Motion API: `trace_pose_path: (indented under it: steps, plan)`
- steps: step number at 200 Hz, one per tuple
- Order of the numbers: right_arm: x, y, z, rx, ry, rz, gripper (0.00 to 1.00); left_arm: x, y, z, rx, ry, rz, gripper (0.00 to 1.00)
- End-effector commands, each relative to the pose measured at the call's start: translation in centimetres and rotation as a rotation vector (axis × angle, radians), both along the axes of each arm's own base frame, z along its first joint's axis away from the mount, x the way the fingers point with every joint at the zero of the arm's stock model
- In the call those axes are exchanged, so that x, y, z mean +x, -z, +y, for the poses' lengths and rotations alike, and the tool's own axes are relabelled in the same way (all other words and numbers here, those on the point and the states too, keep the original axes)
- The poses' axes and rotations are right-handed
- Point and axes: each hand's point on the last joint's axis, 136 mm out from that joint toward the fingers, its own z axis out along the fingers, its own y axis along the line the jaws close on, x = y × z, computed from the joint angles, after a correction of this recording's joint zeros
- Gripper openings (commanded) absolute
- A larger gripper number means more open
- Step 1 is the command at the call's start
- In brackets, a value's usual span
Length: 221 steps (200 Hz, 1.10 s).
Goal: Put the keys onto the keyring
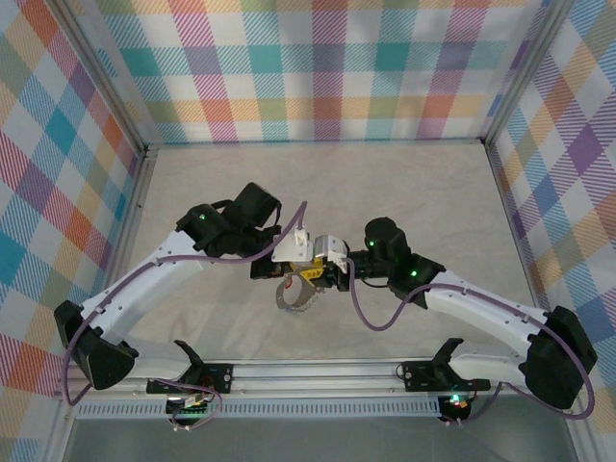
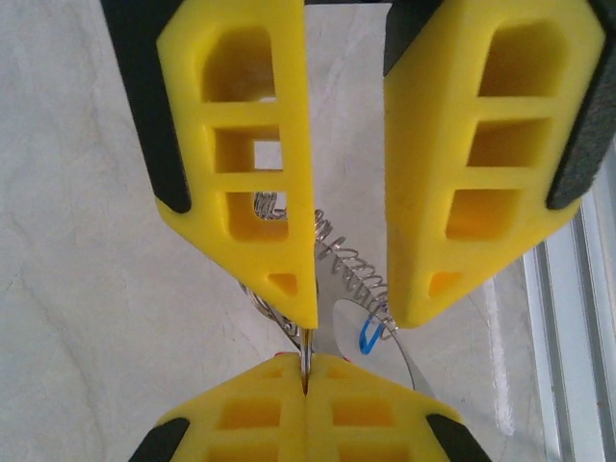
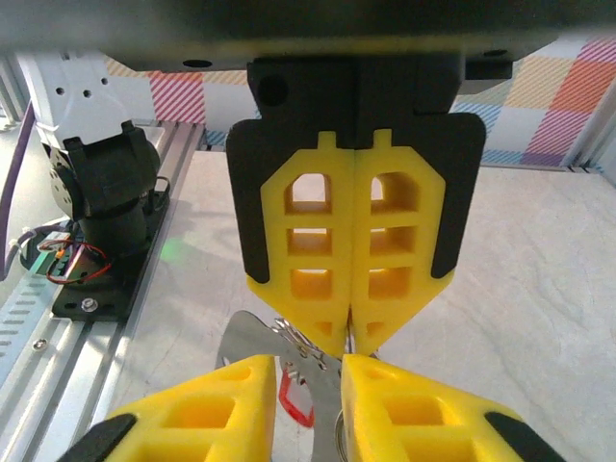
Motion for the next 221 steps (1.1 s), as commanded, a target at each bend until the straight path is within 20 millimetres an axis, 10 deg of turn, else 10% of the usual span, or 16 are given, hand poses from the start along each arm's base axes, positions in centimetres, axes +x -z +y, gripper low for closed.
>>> trace_pose_path:
  steps: [1,221]
  plan:
    - [-0.1,-0.9,0.5,0.023,-0.005,0.007,0.21,-0.3,-1.8,-0.5,-0.032,0.039,-0.035,0.0]
    - [1.5,-1.2,-0.9,0.126,0.166,-0.038,0.31,-0.7,-2.5,-1.5,-0.122,0.055,-0.03,0.0]
